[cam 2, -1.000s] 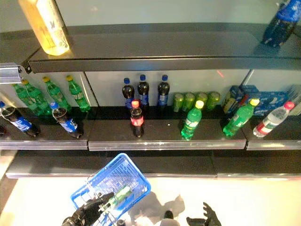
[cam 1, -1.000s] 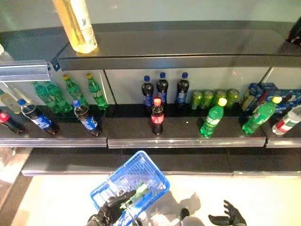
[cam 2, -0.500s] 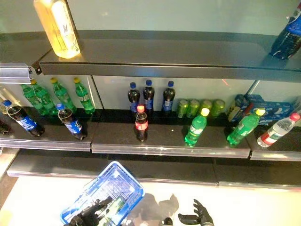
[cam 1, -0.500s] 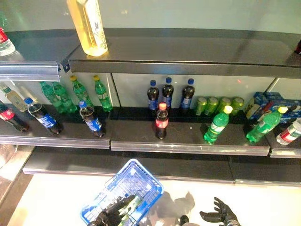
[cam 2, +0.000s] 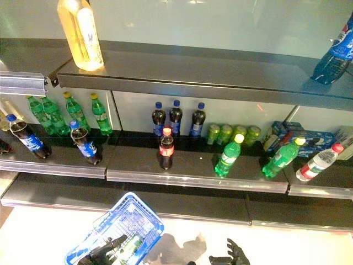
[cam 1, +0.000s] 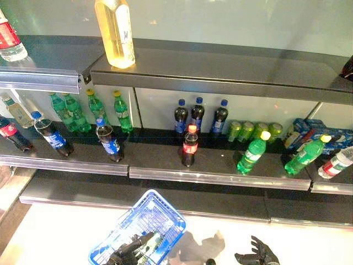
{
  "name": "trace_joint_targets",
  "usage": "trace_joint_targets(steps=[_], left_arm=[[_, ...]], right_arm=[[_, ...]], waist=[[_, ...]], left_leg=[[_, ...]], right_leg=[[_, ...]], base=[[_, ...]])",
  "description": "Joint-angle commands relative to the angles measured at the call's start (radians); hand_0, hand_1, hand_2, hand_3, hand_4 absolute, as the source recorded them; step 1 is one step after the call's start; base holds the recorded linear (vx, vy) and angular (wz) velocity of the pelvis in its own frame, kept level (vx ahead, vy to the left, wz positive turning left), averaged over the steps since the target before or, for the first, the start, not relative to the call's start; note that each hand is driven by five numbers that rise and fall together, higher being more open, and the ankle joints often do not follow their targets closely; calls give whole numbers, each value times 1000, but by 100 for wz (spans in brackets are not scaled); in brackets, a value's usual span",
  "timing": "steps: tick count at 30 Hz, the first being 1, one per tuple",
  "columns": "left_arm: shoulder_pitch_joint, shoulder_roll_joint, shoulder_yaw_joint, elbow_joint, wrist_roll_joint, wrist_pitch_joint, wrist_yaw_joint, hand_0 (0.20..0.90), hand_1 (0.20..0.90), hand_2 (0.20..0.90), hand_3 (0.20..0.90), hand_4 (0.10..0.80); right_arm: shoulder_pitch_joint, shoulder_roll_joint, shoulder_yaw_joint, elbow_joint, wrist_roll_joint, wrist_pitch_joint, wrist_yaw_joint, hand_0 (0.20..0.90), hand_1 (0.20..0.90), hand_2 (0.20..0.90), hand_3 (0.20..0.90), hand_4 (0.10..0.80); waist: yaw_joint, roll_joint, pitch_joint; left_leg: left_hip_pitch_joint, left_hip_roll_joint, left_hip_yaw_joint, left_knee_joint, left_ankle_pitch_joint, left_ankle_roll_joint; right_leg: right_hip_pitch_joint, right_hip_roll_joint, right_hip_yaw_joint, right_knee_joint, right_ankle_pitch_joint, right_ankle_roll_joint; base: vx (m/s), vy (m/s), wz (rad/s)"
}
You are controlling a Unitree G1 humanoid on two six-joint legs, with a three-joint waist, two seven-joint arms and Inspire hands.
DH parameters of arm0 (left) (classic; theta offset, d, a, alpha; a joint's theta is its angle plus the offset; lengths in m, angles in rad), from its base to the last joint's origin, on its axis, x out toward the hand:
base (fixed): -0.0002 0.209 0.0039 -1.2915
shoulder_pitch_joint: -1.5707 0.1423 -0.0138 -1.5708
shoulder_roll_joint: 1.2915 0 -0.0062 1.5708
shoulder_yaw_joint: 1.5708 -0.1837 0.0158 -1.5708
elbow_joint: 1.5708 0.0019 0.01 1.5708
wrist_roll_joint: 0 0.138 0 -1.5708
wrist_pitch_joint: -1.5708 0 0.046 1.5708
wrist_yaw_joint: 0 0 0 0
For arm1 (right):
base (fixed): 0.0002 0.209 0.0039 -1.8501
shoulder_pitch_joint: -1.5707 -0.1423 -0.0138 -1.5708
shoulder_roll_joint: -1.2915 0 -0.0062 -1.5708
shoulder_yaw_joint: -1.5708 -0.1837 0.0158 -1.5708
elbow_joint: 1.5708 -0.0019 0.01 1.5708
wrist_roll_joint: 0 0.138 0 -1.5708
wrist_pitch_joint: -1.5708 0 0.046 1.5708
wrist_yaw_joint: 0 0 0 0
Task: Pick up the drink and place into the basket.
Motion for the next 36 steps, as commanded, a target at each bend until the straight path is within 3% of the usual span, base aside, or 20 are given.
trace_joint_targets(steps=[1, 8, 18, 22, 29, 36], left_arm=[[-78, 35, -22, -61, -49, -48, -73, 300, 300, 300, 200, 100], [-230, 25, -95, -92, -139, -96, -54, 300, 300, 300, 200, 100], [-320, 40, -151, -112, -210, -124, -74, 300, 300, 300, 200, 100], [-369, 49, -181, -137, -220, -132, -60, 300, 300, 300, 200, 100], [-374, 72, -179, -181, -219, -126, 3, 300, 300, 300, 200, 100], [-354, 90, -174, -242, -237, -131, 15, 300, 300, 300, 200, 100]], right_arm=[[-90, -78, -2, -13, -29, -27, -2, 900, 900, 900, 900, 800], [-237, -105, 71, -29, 9, -76, -45, 900, 900, 900, 900, 800], [-308, -138, 155, -151, -38, -182, -83, 900, 900, 900, 900, 800], [-372, -155, 197, -268, -31, -220, -130, 900, 900, 900, 900, 800], [-396, -182, 234, -548, -66, -245, -180, 900, 900, 900, 900, 800], [-400, -245, 255, -789, -162, -250, -182, 900, 900, 900, 900, 800]], waist=[[41, 56, 63], [33, 59, 203], [25, 48, 294], [33, 27, 337], [35, -7, 362], [28, -7, 367]], left_leg=[[-63, -16, 3, 6, -35, -3], [-261, -23, -39, 6, 31, -7], [-342, -35, -62, 6, 55, -4], [-445, -32, -66, 159, 22, -4], [-540, -19, -87, 352, -53, 7], [-527, -23, -86, 332, -56, 17]], right_leg=[[-35, 5, -22, 48, -50, 48], [-218, 35, 16, 27, 2, 28], [-345, 26, 65, 51, 29, 36], [-429, 13, 47, 187, -13, 23], [-508, -7, 34, 342, -69, 22], [-507, 3, 46, 336, -69, 34]], base=[[-157, 15, 0], [-290, -17, 14], [-102, -9, 5], [-208, -54, 2], [-107, -61, 7], [-5, -7, 1]])
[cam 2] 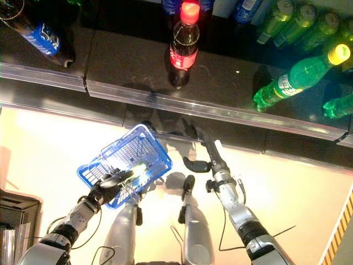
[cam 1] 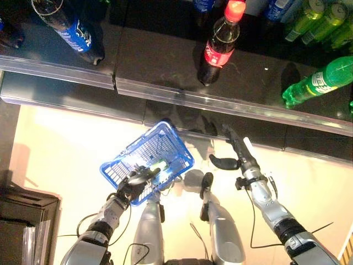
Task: Pick up the drink and place into the basket.
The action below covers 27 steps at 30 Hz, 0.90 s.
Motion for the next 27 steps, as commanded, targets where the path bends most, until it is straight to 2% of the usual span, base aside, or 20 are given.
trace_joint_targets(steps=[1, 12, 20, 27], left_arm=[[47, 2, 10, -118, -65, -31, -53, 300, 300, 300, 200, 100], [64, 4, 5, -128, -81, -47, -55, 300, 300, 300, 200, 100], [83, -21, 6, -131, -84, -66, -59, 300, 300, 300, 200, 100], [94, -29, 10, -121, -89, -65, -67, 300, 300, 300, 200, 100]], right_arm=[[16, -85, 31, -168, -43, -68, -22, 900, 900, 900, 900, 800], [-8, -187, 24, -396, -72, -58, -55, 900, 900, 900, 900, 800], [-6, -192, -61, -509, 65, -104, -68, 900, 900, 900, 900, 800], [-32, -187, -131, -561, 103, -142, -81, 900, 900, 900, 900, 800]], waist=[[1, -5, -50], [-5, -2, -44], [-12, 7, -33], [-16, 17, -28]], left_leg=[[-62, -34, -5, 159, -120, 37], [-55, -32, 9, 141, -113, 34], [-49, -29, 18, 163, -129, 32], [-39, -31, 24, 173, -138, 34]], right_leg=[[-74, -12, 52, 160, -91, 71], [-55, -13, 49, 136, -95, 73], [-41, -12, 53, 143, -113, 64], [-31, -16, 55, 148, -120, 59]], base=[[0, 0, 0], [-2, 0, 0], [6, 8, 0], [30, 25, -5]])
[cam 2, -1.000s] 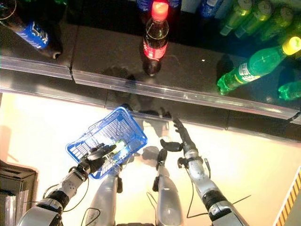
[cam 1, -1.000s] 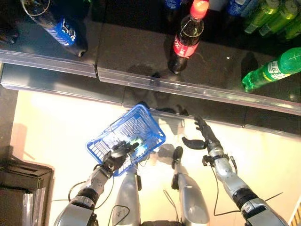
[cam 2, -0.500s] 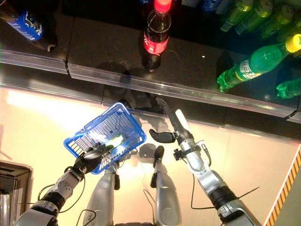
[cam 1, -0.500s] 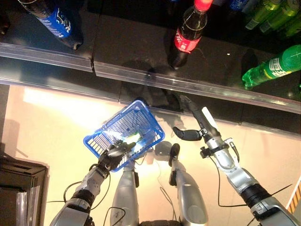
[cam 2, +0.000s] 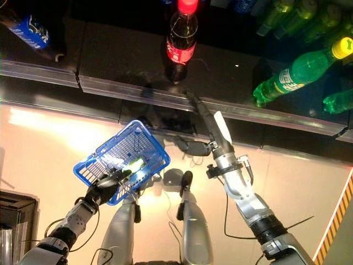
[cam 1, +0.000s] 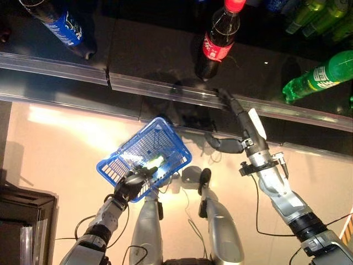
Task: Pick up the drink and place into the basket.
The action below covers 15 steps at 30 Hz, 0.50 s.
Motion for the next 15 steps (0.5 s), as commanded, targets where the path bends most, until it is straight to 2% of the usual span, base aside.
trace_joint_targets(steps=[1, 15], left_arm=[[62, -24, 18, -73, -49, -27, -87, 300, 300, 300, 200, 100], [67, -25, 27, -73, -23, -3, -96, 300, 300, 300, 200, 100]], right_arm=[[-50, -49, -84, -210, 68, -141, -46, 900, 900, 900, 900, 800], [-177, -66, -163, -152, 161, -151, -46, 900, 900, 900, 900, 800]], waist=[[-14, 24, -32], [5, 36, -26]], left_leg=[[-24, -29, 10, 163, -140, 26], [-30, -27, 6, 194, -148, 31]], right_leg=[[-13, -19, 24, 153, -128, 64], [-10, -27, 15, 168, -132, 57]], base=[[29, 15, -11], [21, -2, -1]])
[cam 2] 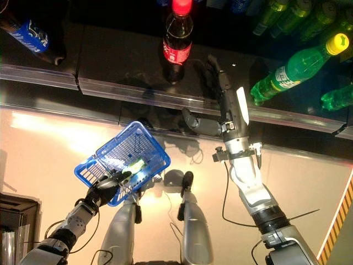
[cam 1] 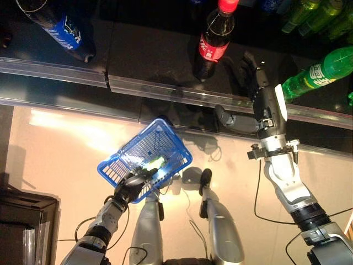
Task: Pick up the drink and place into the basket.
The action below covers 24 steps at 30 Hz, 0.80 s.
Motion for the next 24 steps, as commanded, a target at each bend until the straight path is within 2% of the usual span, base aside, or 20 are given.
trace_joint_targets(steps=[1, 17, 24], left_arm=[[60, -23, 26, -74, -19, -4, -96, 300, 300, 300, 200, 100], [65, -12, 10, -96, -8, 21, -88, 300, 300, 300, 200, 100], [60, -6, -3, -99, -9, 35, -83, 300, 300, 300, 200, 100]], right_arm=[[-97, -70, -120, -115, 51, -114, -30, 900, 900, 900, 900, 800], [-250, -86, -98, 25, 178, -8, 27, 900, 900, 900, 900, 800], [-334, -104, -74, 81, 199, 67, 32, 900, 900, 900, 900, 800]], waist=[[5, 31, -29], [36, 35, -28], [51, 39, -27]], left_leg=[[-42, -27, -7, 191, -145, 28], [-37, -29, -11, 194, -141, 29], [-38, -30, -16, 199, -140, 28]], right_leg=[[-15, -25, 8, 165, -133, 57], [4, -32, -10, 157, -128, 54], [9, -36, -19, 155, -126, 52]], base=[[0, 0, 0], [0, 0, 0], [0, 0, 0]])
